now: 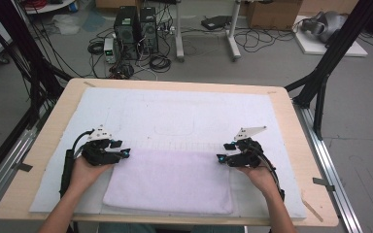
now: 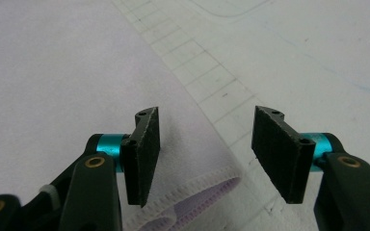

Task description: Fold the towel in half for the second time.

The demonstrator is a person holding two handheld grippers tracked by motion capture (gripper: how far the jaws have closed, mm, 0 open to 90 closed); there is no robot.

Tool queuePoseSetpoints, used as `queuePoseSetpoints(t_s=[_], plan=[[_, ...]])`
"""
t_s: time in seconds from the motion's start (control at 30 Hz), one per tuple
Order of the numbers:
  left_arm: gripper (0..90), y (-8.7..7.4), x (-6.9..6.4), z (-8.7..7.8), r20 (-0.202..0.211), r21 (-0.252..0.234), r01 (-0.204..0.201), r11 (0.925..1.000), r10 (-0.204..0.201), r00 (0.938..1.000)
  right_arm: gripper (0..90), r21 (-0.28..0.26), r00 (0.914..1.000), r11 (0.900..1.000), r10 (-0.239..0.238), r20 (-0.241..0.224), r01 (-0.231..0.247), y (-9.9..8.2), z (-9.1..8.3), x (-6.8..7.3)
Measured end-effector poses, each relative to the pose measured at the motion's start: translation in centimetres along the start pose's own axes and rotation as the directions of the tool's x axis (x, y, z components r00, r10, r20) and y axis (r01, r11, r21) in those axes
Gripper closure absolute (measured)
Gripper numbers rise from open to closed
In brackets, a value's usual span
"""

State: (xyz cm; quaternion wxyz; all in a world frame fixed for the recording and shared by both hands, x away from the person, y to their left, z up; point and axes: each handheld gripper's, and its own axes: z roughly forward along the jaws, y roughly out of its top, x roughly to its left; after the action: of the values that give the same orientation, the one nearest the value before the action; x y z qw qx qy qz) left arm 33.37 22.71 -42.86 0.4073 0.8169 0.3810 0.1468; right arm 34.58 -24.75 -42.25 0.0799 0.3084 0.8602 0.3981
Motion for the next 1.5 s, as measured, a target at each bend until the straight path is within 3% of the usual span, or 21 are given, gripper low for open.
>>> queuePoseSetpoints(t_s=[0.17, 0.27, 0.37, 0.5, 0.57, 0.63, 0.77, 0.93, 1.0, 1.07, 1.2, 1.4, 1.43, 1.47, 1.5], plan=[[51.8, -0.5, 0.0, 1.1, -0.009, 0.061, -0.011, 0.9981, 0.011, 0.9999, 45.3, 0.047, 1.0000, 0.9989, 0.003, 0.004, -0.004, -1.0, 1.2, 0.1], [53.5, -0.9, 0.1, 1.2, 0.002, 0.048, 0.014, 0.9988, -0.014, 0.9999, 45.5, 0.065, 0.9995, 0.9974, 0.030, 0.005, -0.030, -1.2, 1.4, 0.1], [56.0, -0.9, 0.1, 1.2, 0.008, 0.046, 0.016, 0.9988, -0.017, 0.9998, 50.4, 0.069, 0.9998, 0.9975, 0.019, -0.003, -0.019, -1.1, 1.5, 0.3], [63.2, -1.0, 0.1, 1.3, 0.022, 0.044, 0.018, 0.9989, -0.019, 0.9996, 62.1, 0.066, 0.9997, 0.9976, 0.021, -0.014, -0.020, -1.1, 1.5, 0.2], [72.4, -0.9, -0.1, 1.3, 0.044, 0.041, 0.006, 0.9991, -0.007, 0.9990, 72.3, 0.065, 0.9987, 0.9976, 0.025, -0.045, -0.022, -1.1, 1.6, 0.2], [78.4, -0.8, -0.8, 1.3, 0.011, 0.044, -0.054, 0.9976, 0.053, 0.9985, 79.0, 0.070, 0.9978, 0.9974, 0.021, -0.063, -0.017, -1.0, 1.8, 0.4], [82.6, -0.6, -1.2, 1.0, -0.032, 0.026, -0.085, 0.9961, 0.085, 0.9958, 82.6, 0.077, 0.9996, 0.9970, -0.013, -0.023, 0.014, -0.6, 1.5, 0.6], [83.2, 1.1, -0.7, 0.9, -0.099, -0.065, -0.057, 0.9962, 0.051, 0.9938, 83.0, 0.036, 0.9984, 0.9988, -0.034, 0.045, 0.032, 0.9, 1.2, 0.1], [83.2, 2.0, -0.2, 1.1, -0.105, -0.077, -0.036, 0.9964, 0.028, 0.9941, 83.0, 0.010, 0.9971, 0.9996, -0.026, 0.071, 0.025, 1.7, 1.0, -0.3], [83.2, 3.3, 0.5, 1.3, -0.124, -0.086, -0.028, 0.9960, 0.017, 0.9921, 83.0, -0.020, 0.9970, 0.9998, -0.001, 0.077, 0.002, 2.9, 0.8, -1.3], [83.1, 6.0, 2.1, 1.8, -0.161, -0.108, -0.006, 0.9941, -0.012, 0.9870, 83.0, -0.043, 0.9938, 0.9990, -0.007, 0.111, 0.012, 5.8, 0.4, -3.1], [83.0, 9.3, 4.3, 3.4, -0.192, -0.119, 0.002, 0.9929, -0.025, 0.9811, 82.6, -0.044, 0.9854, 0.9988, -0.013, 0.170, 0.021, 9.2, 0.4, -6.2], [81.9, 9.8, 4.6, 3.7, -0.199, -0.119, 0.003, 0.9929, -0.026, 0.9797, 81.4, -0.051, 0.9841, 0.9986, -0.003, 0.178, 0.012, 9.6, 0.4, -6.7], [77.6, 10.1, 4.8, 3.9, -0.222, -0.113, 0.012, 0.9935, -0.037, 0.9744, 76.9, -0.061, 0.9810, 0.9981, 0.008, 0.194, 0.004, 9.9, 0.5, -7.3], [69.7, 10.3, 5.0, 4.0, -0.226, -0.105, 0.020, 0.9943, -0.044, 0.9732, 64.4, -0.083, 0.9775, 0.9962, 0.042, 0.207, -0.025, 10.0, 0.6, -7.8]])
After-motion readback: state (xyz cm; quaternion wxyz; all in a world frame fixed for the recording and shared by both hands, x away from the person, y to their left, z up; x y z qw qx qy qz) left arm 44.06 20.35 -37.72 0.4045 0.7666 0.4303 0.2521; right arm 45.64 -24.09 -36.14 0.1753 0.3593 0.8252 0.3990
